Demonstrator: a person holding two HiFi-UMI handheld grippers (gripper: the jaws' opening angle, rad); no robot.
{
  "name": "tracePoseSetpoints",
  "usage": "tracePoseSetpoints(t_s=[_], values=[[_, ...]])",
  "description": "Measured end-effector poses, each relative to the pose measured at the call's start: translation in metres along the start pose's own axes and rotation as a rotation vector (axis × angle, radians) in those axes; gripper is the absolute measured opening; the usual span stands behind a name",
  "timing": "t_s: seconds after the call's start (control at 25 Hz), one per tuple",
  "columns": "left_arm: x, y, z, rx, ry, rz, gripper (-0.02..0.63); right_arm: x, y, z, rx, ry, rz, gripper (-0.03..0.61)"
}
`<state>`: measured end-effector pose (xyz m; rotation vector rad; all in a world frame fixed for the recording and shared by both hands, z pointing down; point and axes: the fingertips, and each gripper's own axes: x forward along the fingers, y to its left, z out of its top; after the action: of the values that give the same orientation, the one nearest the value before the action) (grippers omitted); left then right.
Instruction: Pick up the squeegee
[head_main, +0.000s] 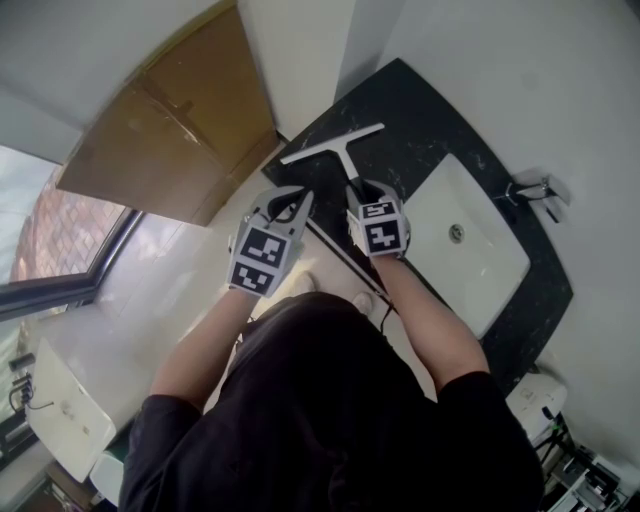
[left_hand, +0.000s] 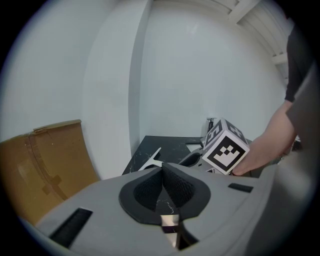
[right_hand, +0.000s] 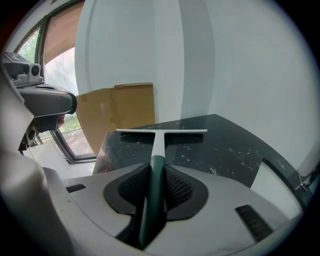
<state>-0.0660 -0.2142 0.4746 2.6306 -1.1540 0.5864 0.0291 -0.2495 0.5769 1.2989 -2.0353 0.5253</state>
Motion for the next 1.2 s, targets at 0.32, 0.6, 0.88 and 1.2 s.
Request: tracePoseSetpoints(t_s=[0.32,0.6,0.88,1.2], values=[[-0.009,0.001,0.004,0.0,-0.022,-0.011,0.005,-0.02,-0.001,0.009,0.015,-0.059,-0.042,0.103],[-0.022,-0.01,0.016,-0.006,-0.061,0.012,0.005,-0.061,0.001,0.021,0.007,-0.129,-0.018,0.103],[-0.042,-0.048,0.033,-0.016,-0.108,0.07,0.005,-0.124,-0.008,0.026,0.007,-0.236,0.028,0.103],[-0.071,-0.105,0.049,-0.008,-0.153,0.18,0.005,-0.2,-0.012,0.024,-0.056,-0.346,0.127,0.103]])
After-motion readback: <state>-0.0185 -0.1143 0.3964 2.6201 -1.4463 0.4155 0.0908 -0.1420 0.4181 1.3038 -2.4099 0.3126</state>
